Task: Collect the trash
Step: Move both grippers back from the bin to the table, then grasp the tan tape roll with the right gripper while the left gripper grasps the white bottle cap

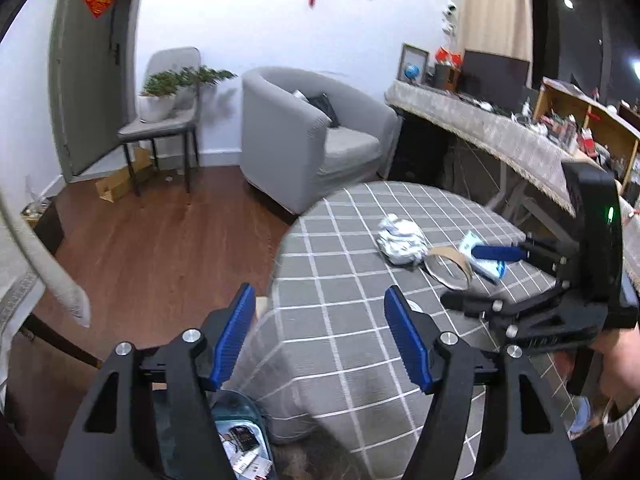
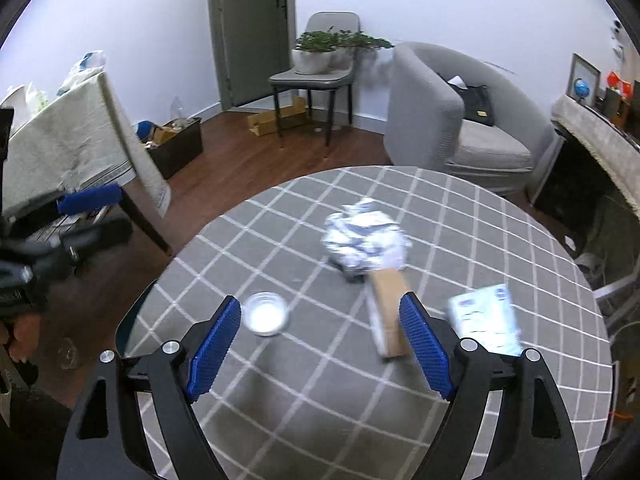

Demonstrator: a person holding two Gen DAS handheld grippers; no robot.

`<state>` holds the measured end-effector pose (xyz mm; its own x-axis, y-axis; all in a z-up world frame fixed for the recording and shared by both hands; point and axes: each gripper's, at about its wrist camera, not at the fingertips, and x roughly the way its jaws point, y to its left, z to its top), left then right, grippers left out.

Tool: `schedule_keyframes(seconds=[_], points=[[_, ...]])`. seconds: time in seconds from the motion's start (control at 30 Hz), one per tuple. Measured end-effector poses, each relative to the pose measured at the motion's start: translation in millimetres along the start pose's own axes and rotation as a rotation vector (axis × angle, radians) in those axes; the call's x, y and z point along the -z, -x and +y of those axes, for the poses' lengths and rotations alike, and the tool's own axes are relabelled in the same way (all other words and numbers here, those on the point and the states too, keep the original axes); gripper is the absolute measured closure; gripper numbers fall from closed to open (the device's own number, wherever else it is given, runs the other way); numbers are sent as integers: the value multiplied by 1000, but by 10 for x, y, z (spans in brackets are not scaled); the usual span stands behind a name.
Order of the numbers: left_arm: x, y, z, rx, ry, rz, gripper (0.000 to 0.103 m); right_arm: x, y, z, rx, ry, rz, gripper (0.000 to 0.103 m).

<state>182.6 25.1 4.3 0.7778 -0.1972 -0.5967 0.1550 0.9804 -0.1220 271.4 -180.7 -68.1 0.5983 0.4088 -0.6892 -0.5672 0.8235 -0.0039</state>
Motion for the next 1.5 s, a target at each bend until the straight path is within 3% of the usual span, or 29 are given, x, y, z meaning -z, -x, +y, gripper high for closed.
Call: schedule_keyframes(seconds=[0.33, 0.4, 0.43, 0.57, 0.73, 1.03, 1.2, 1.3, 1.43, 1.5], points=[[101, -486, -401, 93, -122, 99, 33, -56, -159, -274, -7, -20, 44, 21], [118, -553, -453, 109, -145, 114, 33, -77, -207, -300, -11, -23, 50, 25], [121, -577, -468, 116, -151, 119, 33, -106, -242, -316, -18, -25, 54, 32], [142, -684, -511, 142, -159, 142, 36, -143, -317, -301, -26, -14, 72, 39], [157, -762, -591, 153, -192, 163, 42, -133, -400, -301, -32, -11, 94, 44], [189, -881, -685, 174, -226, 200, 70, -126, -514, -308, -42, -18, 123, 48], [227, -830, -708, 179, -234, 194, 71, -70, -562, -315, -18, -15, 132, 50], [241, -774, -681, 180, -212, 181, 71, -49, -549, -312, -5, -20, 117, 57], [253, -699, -651, 182, -190, 160, 71, -14, -525, -290, 21, -14, 92, 81], [263, -676, -629, 168, -172, 156, 70, 10, -486, -286, 45, -14, 71, 81]])
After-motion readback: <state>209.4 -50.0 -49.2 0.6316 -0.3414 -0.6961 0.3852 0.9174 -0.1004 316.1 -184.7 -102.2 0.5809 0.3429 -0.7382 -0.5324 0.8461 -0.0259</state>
